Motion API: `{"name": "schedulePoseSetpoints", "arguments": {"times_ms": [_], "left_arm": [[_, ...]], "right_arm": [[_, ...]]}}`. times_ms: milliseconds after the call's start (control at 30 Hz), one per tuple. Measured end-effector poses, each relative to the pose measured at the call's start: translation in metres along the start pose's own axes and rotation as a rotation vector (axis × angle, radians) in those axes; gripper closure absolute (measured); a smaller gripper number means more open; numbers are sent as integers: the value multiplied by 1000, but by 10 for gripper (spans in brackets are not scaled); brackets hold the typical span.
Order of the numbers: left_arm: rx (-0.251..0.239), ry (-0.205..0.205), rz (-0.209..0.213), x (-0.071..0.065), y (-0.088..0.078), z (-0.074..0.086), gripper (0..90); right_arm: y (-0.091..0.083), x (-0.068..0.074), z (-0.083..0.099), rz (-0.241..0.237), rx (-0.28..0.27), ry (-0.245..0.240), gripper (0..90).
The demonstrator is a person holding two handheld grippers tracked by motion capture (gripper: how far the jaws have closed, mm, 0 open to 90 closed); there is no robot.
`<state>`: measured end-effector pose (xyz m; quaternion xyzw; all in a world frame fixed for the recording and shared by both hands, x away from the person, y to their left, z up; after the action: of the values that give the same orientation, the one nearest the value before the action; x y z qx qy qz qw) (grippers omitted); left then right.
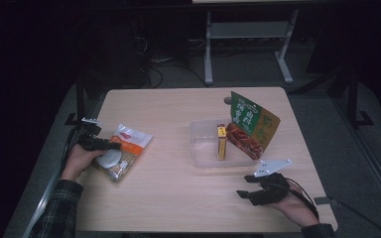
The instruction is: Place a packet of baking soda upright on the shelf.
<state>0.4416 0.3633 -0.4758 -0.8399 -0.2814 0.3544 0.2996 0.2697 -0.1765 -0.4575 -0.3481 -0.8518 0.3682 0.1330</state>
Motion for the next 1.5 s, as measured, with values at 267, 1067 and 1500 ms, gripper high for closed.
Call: {"name": "schedulePoseSetpoints", "arguments": {"times_ms": [267,1067,1500], "left_arm": [[11,85,-4,-8,-3,-1,877],[-175,304,156,-128,-28,-8,896],[-232,415,272,-200,-8,-16,896]], "right_arm": [[0,1,0,0,-2,-3,389],[0,10,-18,-57,-128,29,389],[16,24,-51,-122,-204,4,393]]}}
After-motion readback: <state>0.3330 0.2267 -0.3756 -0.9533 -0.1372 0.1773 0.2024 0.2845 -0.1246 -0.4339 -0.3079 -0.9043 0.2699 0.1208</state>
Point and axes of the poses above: each handheld gripper's, and its own axes: y roughly forward along the jaws, z roughly out of its underside, x roughly to its left, the point moved 3 cm from there along y, roughly forward along the jaws, and after that the axes turned 12 degrees about z, right-handed, at the moved point
